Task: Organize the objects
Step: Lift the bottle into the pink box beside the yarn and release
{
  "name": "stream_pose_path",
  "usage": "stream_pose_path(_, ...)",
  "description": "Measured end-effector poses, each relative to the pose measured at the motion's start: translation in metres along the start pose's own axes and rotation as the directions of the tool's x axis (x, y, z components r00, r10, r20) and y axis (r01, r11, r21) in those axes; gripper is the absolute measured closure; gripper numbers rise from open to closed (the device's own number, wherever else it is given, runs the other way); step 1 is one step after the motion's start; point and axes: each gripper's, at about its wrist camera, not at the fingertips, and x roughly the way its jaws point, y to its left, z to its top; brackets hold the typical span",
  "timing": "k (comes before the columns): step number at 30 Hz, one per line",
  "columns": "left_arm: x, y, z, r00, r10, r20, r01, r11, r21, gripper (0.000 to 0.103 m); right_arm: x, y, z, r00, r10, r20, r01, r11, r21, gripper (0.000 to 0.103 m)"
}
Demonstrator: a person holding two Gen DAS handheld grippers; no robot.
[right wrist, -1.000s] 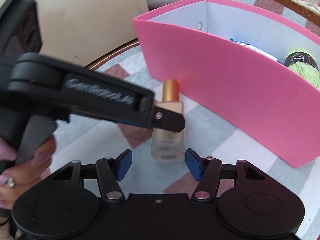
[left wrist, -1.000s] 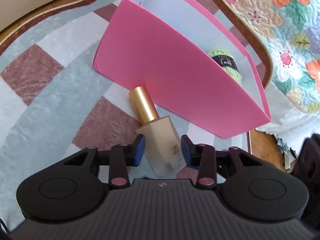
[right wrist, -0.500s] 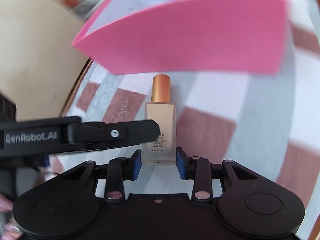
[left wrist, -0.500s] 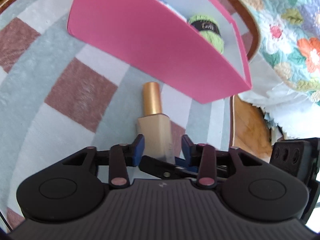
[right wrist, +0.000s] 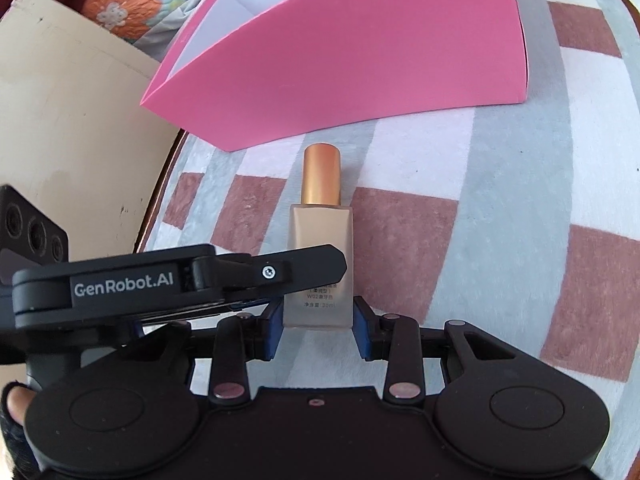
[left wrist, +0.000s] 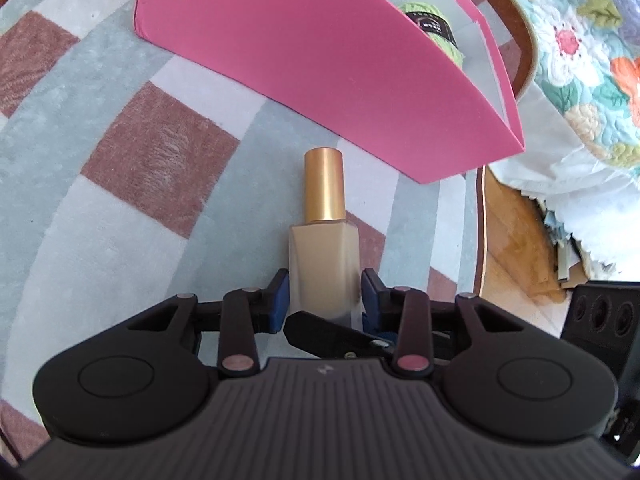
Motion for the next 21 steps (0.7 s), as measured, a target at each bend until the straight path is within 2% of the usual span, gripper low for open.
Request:
stream_pose_path(4,-0.012,-0.012,-0.003,1.0,0.011,0.004,-0.011,0.999,0.032,0.067,-0.005,0.012,-0.005,0.999,-0.042,0.01,0.042,0.997,-0.062,0.061)
stream_pose_path(8,-0.031,-0.027,-0.003,1.0,-0.005,0.014,0.004,0.998,0.069,0.067,-0.023,0.018,-0.009,0.998,-0.022,0.055,0.026,0.997,-0.078,0.061)
stream_pose_path(15,-0.075,-0.065,0.002,0.997,-0.022,0.075,0.011,0.989,0.147,0.067,-0.068,0.038,-0.009,0.988,0.012,0.155,0.01,0.99,-0.142,0.061)
stream_pose_path(21,-0.106,-0.096,0.014,0.991,-0.034,0.131,0.008,0.981,0.192,0.067,-0.089,0.068,0.007,0.974,0.055,0.219,-0.016,0.984,-0.179,0.061)
